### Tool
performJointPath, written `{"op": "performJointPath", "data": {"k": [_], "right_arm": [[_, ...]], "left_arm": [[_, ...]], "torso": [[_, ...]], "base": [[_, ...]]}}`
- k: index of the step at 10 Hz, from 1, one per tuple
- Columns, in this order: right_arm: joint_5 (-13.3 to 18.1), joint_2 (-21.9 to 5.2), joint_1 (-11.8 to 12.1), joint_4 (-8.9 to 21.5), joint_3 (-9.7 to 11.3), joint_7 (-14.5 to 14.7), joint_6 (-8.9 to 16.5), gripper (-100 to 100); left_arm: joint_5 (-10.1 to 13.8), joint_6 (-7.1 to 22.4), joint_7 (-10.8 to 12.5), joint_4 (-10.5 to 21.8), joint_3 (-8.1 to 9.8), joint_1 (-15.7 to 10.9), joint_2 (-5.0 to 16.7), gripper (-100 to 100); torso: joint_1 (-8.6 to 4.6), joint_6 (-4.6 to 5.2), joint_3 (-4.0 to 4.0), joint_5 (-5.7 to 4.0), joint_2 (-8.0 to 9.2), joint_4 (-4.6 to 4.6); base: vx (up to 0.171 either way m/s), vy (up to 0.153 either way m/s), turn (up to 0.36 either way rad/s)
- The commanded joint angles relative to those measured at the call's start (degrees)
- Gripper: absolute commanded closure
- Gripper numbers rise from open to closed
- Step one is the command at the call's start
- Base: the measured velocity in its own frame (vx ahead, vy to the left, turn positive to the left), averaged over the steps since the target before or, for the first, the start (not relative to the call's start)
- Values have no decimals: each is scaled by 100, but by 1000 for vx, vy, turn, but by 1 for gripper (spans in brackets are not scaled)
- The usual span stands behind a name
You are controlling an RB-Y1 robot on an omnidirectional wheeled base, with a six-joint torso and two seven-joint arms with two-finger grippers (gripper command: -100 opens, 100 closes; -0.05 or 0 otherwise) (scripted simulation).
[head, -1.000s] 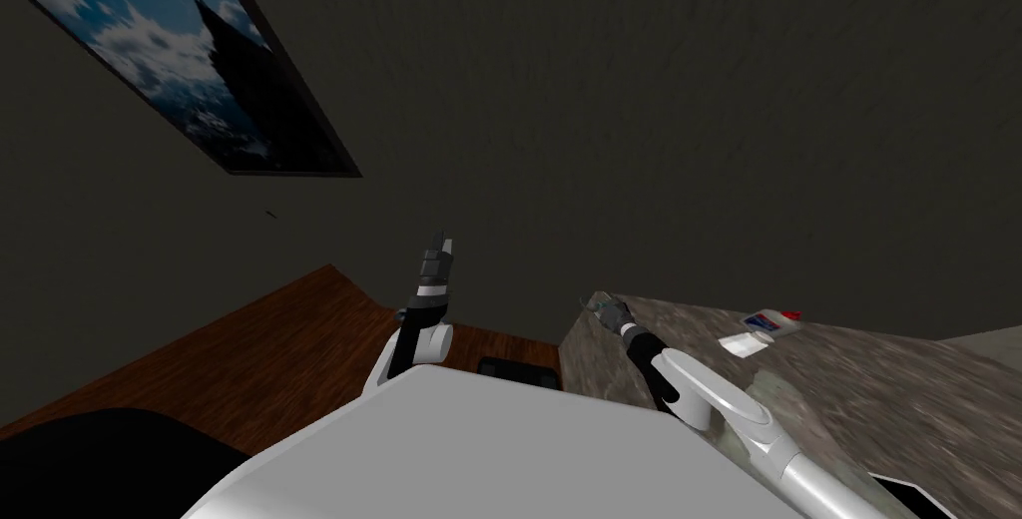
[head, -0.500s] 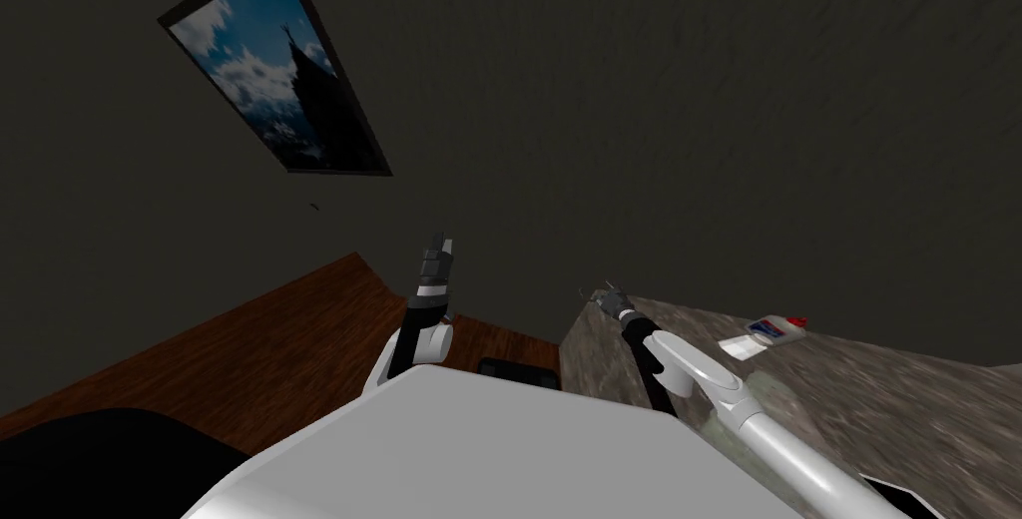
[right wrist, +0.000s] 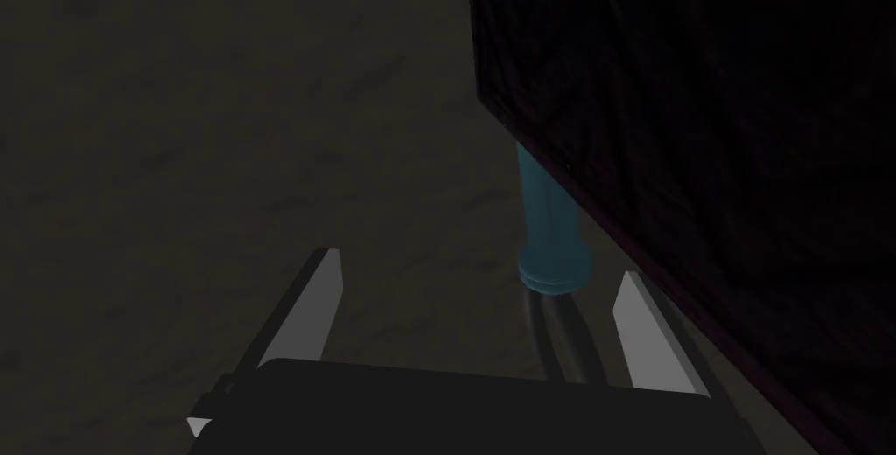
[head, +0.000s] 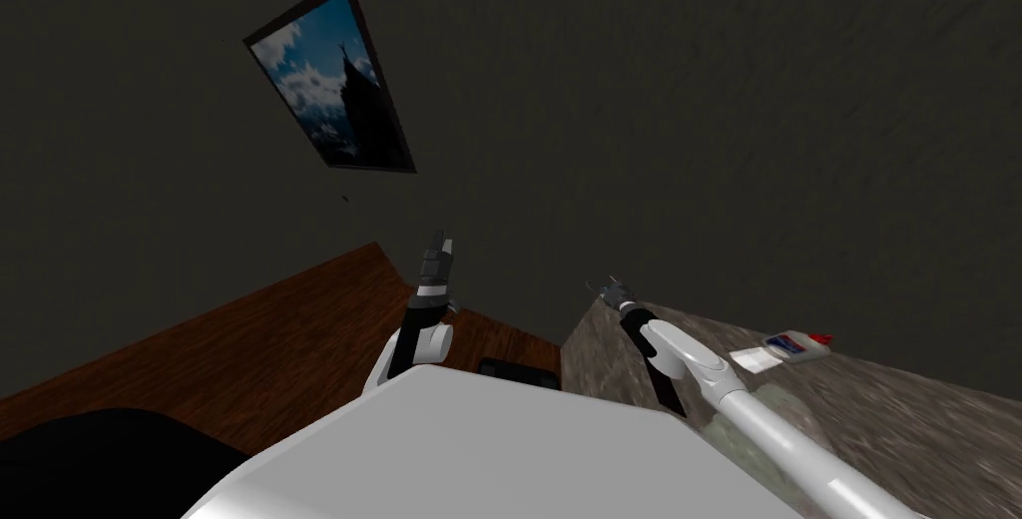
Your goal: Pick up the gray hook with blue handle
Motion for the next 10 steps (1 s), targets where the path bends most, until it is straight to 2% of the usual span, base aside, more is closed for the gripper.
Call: {"op": "performJointPath", "data": {"k": [1, 4, 5, 7, 8, 10], "right_arm": [[129, 102, -198, 286, -89, -55, -105, -100], [129, 102, -198, 764, -89, -55, -105, -100], [424, 375, -450, 915, -280, -266, -158, -100], [426, 375, -751, 1166, -280, -266, -158, -100], [426, 375, -751, 1244, -280, -266, -158, -100], [426, 375, -751, 1617, -280, -266, -158, -100]], "left_arm": [[0, 0, 0, 0, 0, 0, 0, 0], [0, 0, 0, 0, 0, 2, 0, 0], [0, 0, 0, -1, 0, 2, 0, 0], [0, 0, 0, 0, -1, 0, -1, 0], [0, 0, 0, 0, 0, 2, 0, 0], [0, 0, 0, -1, 0, 2, -1, 0]], "torso": [[0, 0, 0, 0, 0, 0], [26, 3, -25, 5, -43, -11], [25, 8, -26, 5, -43, -13], [32, 3, -7, 7, -11, -5], [25, 7, -11, 19, -31, 7], [-14, 22, -27, 27, -70, 13]], "base": [[-42, 13, 65], [-4, -1, -27], [-110, 13, 361], [-65, 7, 201], [0, 0, 0], [-11, 0, 3]]}}
